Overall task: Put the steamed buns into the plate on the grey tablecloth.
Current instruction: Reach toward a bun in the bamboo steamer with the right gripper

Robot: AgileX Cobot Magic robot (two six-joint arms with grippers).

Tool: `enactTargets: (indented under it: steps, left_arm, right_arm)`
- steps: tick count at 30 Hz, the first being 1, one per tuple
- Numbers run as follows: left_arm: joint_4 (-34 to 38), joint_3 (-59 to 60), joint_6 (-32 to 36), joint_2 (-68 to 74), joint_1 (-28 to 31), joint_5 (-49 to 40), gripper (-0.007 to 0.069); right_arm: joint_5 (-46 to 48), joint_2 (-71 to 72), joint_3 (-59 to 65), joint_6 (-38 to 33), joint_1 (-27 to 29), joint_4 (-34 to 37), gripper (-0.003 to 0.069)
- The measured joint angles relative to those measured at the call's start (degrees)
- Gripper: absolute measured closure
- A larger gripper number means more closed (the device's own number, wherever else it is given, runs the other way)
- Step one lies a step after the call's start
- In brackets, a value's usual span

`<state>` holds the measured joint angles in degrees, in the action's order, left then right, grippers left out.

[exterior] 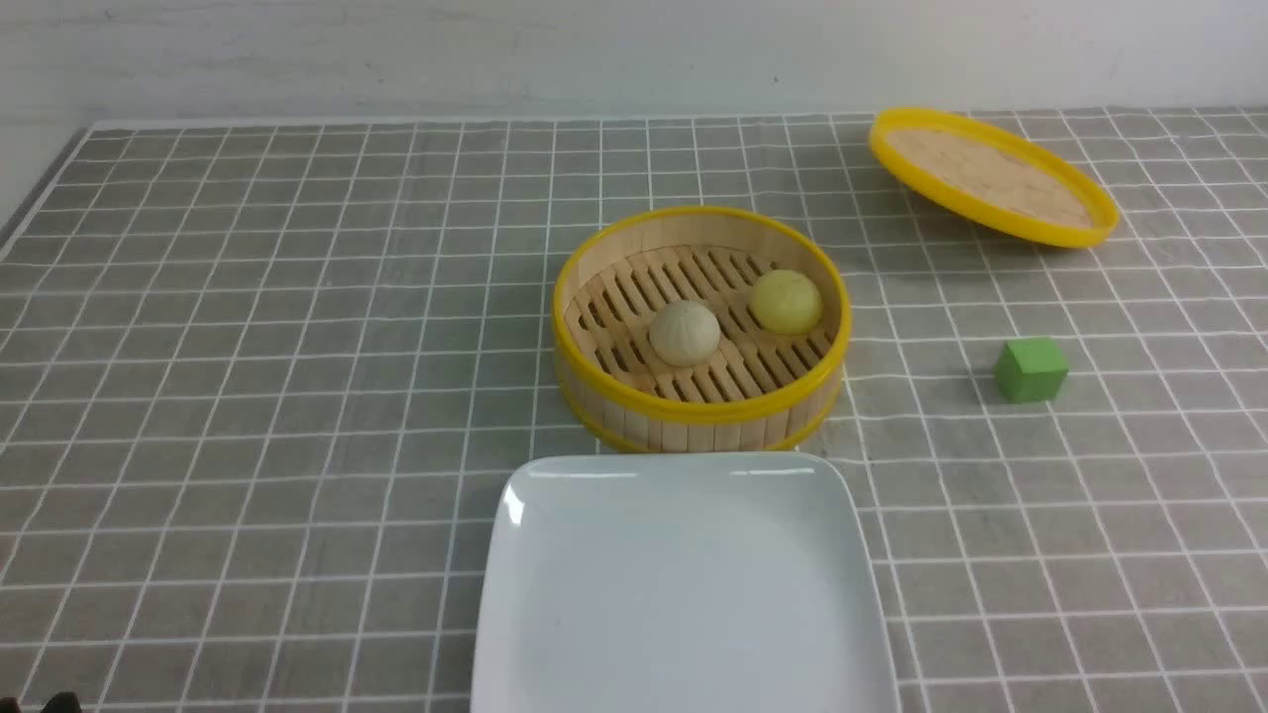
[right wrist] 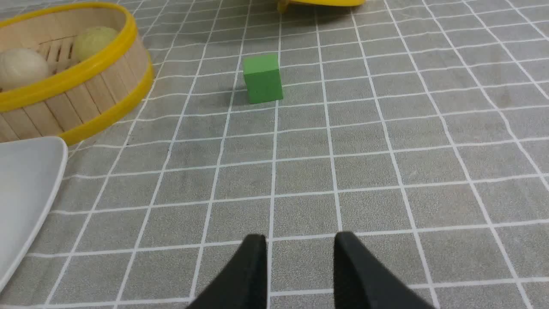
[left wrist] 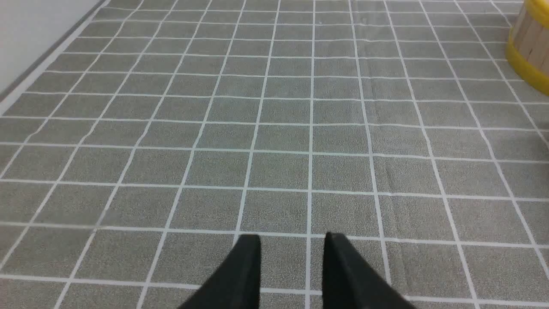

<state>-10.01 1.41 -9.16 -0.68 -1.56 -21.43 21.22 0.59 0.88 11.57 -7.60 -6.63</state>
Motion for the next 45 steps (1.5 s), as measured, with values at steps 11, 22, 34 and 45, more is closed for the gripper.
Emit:
enactTargets:
  steps: [11, 22, 34, 45]
  left_arm:
    - [0.00, 0.00, 0.00, 0.00, 0.00, 0.00, 0.0384]
    - [0.00, 0.00, 0.00, 0.00, 0.00, 0.00, 0.0384]
    - [-0.39, 0.00, 0.00, 0.00, 0.00, 0.00, 0.0384]
    - [36.02, 0.18, -33.68, 0.00, 0.00, -0.26, 0.0384]
  right_arm:
    - [0.00, 0.00, 0.00, 0.00, 0.00, 0.00, 0.0418]
    - [0.00, 0.00, 0.00, 0.00, 0.00, 0.00, 0.0418]
    - [-0.31, 0.00, 0.00, -0.68, 0.00, -3.60, 0.0418]
    - [-12.63, 0.00, 0.51, 31.59, 0.00, 12.87, 0.0418]
